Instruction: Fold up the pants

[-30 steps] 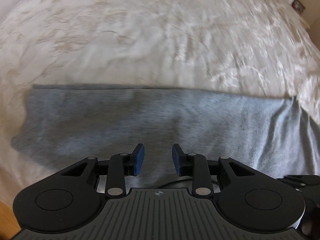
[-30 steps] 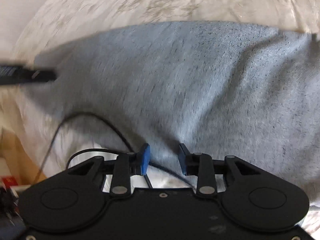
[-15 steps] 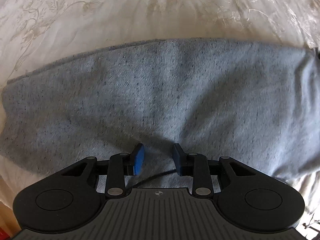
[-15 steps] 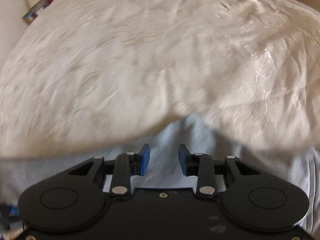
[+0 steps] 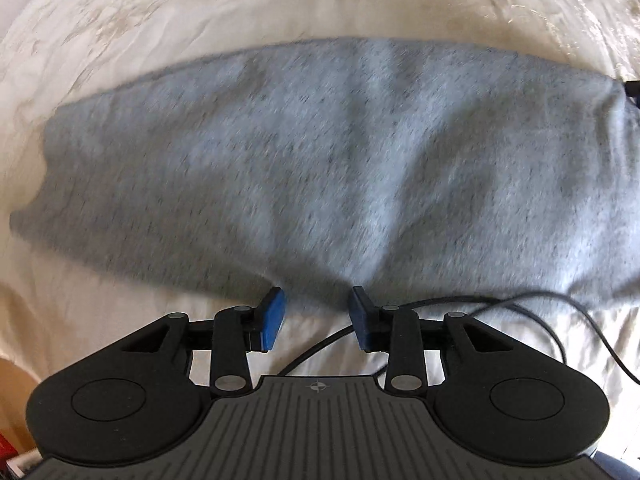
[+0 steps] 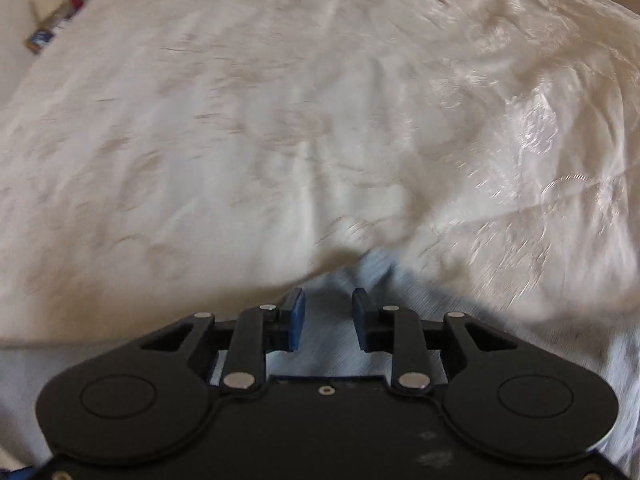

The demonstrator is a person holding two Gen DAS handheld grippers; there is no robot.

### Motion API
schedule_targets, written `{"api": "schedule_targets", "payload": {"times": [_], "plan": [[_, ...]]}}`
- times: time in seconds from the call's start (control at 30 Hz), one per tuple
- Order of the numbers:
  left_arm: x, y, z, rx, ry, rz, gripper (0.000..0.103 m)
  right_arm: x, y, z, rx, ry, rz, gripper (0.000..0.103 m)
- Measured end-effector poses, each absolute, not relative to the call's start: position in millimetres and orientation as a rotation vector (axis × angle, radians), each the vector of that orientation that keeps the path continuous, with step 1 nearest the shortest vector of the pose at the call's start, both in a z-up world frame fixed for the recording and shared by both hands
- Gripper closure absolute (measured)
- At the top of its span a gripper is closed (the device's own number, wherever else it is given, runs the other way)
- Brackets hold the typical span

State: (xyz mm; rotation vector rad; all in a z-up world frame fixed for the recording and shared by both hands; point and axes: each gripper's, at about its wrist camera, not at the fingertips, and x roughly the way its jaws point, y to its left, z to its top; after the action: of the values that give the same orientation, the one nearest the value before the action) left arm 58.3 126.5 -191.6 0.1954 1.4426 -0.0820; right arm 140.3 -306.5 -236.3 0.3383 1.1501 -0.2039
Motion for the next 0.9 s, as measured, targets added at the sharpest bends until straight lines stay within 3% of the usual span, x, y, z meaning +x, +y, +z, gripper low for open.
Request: {"api": "schedule_targets", "payload": {"times": [0.2, 0.5, 0.73, 0.9], "plan": [[24, 170, -194, 0.144, 1.443, -0.016, 0.068, 99, -256, -210, 0.395, 1.126, -0.023, 0.07], [10, 282, -163, -0.064, 1.246, 0.087, 0.068, 66, -145, -180, 0.317, 1.119, 0.235, 0.066], [38, 328, -142, -0.119, 1.114, 0.108, 0.067, 76, -49, -169, 0.153, 1.137, 0.381, 0.067], [67, 328, -165, -0.131, 1.161, 0.13, 0.067, 105, 10, -159, 0.007, 1.102, 0.483, 0.067]]}}
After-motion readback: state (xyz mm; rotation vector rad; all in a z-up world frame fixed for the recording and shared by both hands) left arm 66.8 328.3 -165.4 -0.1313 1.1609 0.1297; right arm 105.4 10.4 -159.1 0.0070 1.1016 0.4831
